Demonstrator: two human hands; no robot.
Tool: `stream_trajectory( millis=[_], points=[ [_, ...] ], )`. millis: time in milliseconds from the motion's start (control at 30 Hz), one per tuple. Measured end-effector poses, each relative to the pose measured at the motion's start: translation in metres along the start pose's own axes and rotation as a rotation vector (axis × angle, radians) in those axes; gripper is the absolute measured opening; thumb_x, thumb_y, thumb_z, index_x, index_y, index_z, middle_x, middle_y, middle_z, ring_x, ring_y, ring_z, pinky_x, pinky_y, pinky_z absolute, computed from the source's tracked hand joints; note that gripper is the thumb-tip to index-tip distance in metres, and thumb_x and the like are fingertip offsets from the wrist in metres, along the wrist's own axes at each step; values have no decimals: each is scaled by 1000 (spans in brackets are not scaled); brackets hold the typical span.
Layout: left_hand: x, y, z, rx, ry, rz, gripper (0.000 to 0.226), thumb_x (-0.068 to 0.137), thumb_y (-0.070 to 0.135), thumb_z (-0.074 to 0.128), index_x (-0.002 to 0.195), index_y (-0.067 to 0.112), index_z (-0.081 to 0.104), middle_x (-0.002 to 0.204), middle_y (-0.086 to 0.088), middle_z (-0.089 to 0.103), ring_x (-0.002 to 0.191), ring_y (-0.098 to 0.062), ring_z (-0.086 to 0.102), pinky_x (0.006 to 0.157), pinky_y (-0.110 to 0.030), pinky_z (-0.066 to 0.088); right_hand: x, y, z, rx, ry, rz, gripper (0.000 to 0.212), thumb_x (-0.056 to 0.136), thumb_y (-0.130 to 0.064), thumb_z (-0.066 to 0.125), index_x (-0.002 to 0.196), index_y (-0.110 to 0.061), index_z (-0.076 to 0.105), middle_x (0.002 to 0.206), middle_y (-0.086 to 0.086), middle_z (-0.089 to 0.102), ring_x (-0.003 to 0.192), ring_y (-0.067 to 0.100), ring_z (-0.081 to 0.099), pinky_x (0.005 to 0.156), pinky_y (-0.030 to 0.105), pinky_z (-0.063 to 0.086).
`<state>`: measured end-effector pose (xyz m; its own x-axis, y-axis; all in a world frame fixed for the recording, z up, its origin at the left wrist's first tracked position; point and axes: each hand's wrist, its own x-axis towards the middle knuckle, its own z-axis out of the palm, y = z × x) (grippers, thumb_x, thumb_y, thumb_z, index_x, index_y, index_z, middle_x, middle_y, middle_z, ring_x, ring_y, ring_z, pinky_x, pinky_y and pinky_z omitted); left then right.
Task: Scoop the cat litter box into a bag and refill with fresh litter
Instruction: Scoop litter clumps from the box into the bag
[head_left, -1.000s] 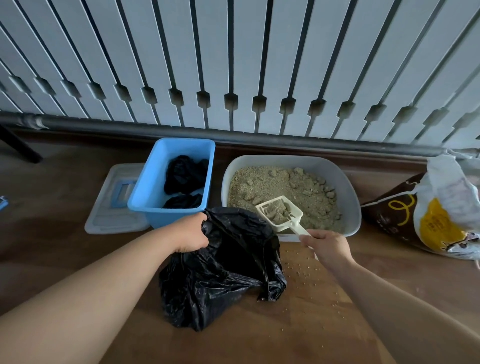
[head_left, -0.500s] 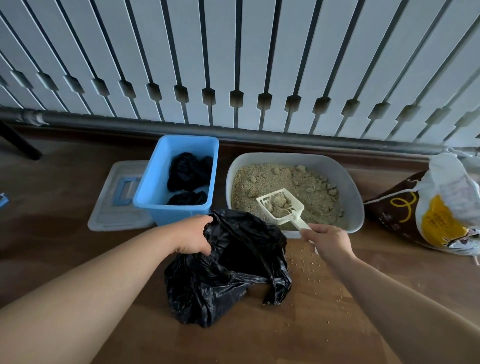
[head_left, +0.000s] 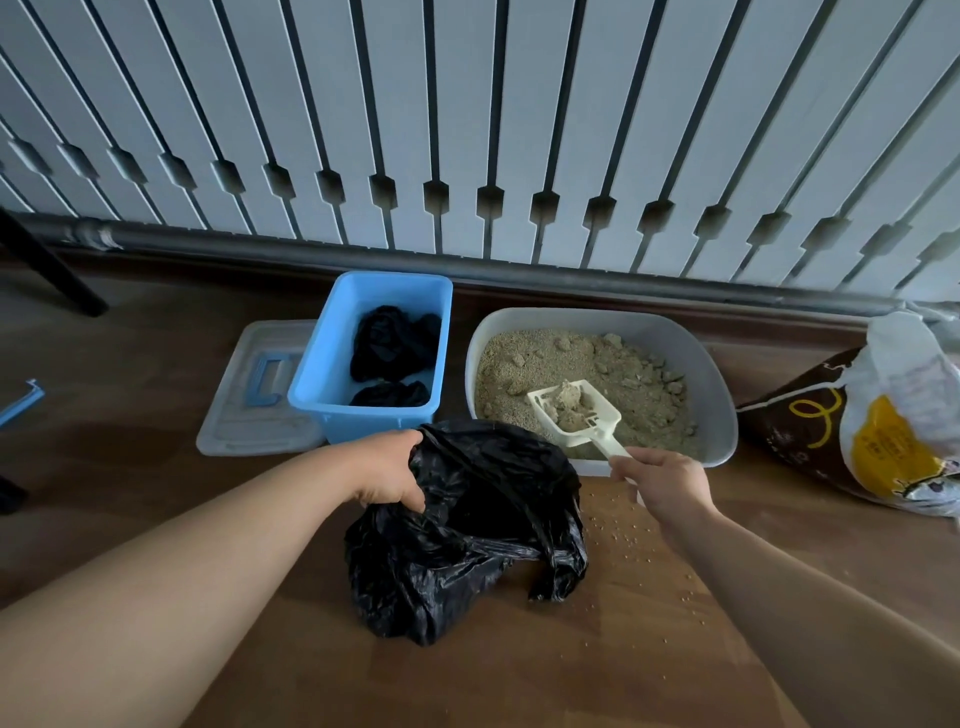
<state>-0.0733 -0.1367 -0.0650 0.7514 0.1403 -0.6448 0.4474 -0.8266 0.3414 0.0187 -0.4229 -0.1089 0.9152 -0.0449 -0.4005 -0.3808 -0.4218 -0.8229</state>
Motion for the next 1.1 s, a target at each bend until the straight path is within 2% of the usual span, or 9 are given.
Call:
stream_trajectory(
  millis=[267, 400, 500, 567, 667, 733, 833, 1000, 1100],
  points=[
    [0, 0, 4, 30, -12, -6, 99, 83, 24, 73, 155, 22, 6, 156, -4, 25, 128, -24, 45, 99, -34, 48, -13, -17, -9, 75, -63, -43, 4, 78, -13, 78, 81, -14, 76, 62, 0, 66, 46, 12, 44, 49, 23, 40],
    [0, 0, 4, 22, 16, -21, 96, 83, 24, 73, 154, 20, 9, 153, -5, 28, 125, -24, 47, 99, -34, 48, -25, -34, -17, 139, -196, -109, 2, 75, -8, 78, 77, -8, 78, 68, 1, 70, 46, 13, 44, 52, 26, 39],
    [1, 1, 5, 7, 24, -30, 96, 82, 24, 73, 154, 20, 10, 150, -5, 33, 121, -24, 49, 95, -32, 50, -35, -42, -21, 89, -338, -133, 13, 76, -6, 77, 89, -6, 78, 65, 5, 68, 45, 13, 42, 50, 24, 36],
    [2, 2, 4, -11, 29, -37, 95, 81, 24, 75, 153, 19, 14, 148, -6, 37, 118, -24, 50, 91, -32, 52, -44, -44, -22, -29, -425, -149, 17, 76, -5, 77, 93, -9, 77, 60, 4, 66, 43, 10, 42, 50, 22, 36],
    [0, 2, 3, -46, 25, -49, 100, 80, 26, 75, 154, 17, 8, 152, -6, 29, 124, -25, 45, 91, -32, 53, -57, -41, -14, -286, -463, -184, 14, 76, -9, 79, 89, -15, 76, 49, -5, 63, 40, 6, 43, 47, 17, 37],
    [-3, 1, 2, -66, 25, -54, 101, 80, 25, 76, 153, 17, 8, 152, -8, 28, 126, -25, 44, 92, -31, 51, -62, -37, -5, -399, -477, -205, 12, 77, -10, 79, 85, -18, 77, 51, -6, 64, 42, 6, 47, 46, 17, 40],
    [-8, 1, 1, -99, -15, -68, 102, 80, 21, 76, 154, 19, 6, 150, -8, 31, 114, -22, 46, 81, -28, 53, -68, -32, 18, -602, -449, -256, 7, 79, -17, 76, 81, -24, 76, 60, -6, 69, 48, 9, 52, 48, 22, 43],
    [-15, -4, 6, -74, -43, -88, 106, 80, 19, 76, 154, 21, 1, 153, -8, 26, 120, -25, 46, 81, -29, 55, -85, -41, 56, -1073, -413, -598, 18, 83, -17, 60, 96, -17, 73, 80, 1, 69, 65, 18, 58, 53, 25, 41],
    [-17, -8, 8, -60, -53, -108, 103, 81, 18, 76, 154, 20, 3, 154, -7, 25, 124, -26, 44, 80, -28, 53, -88, -54, 61, -1358, -345, -751, 14, 87, -10, 55, 91, -17, 66, 67, -3, 51, 69, 22, 53, 52, 26, 34]
  ],
)
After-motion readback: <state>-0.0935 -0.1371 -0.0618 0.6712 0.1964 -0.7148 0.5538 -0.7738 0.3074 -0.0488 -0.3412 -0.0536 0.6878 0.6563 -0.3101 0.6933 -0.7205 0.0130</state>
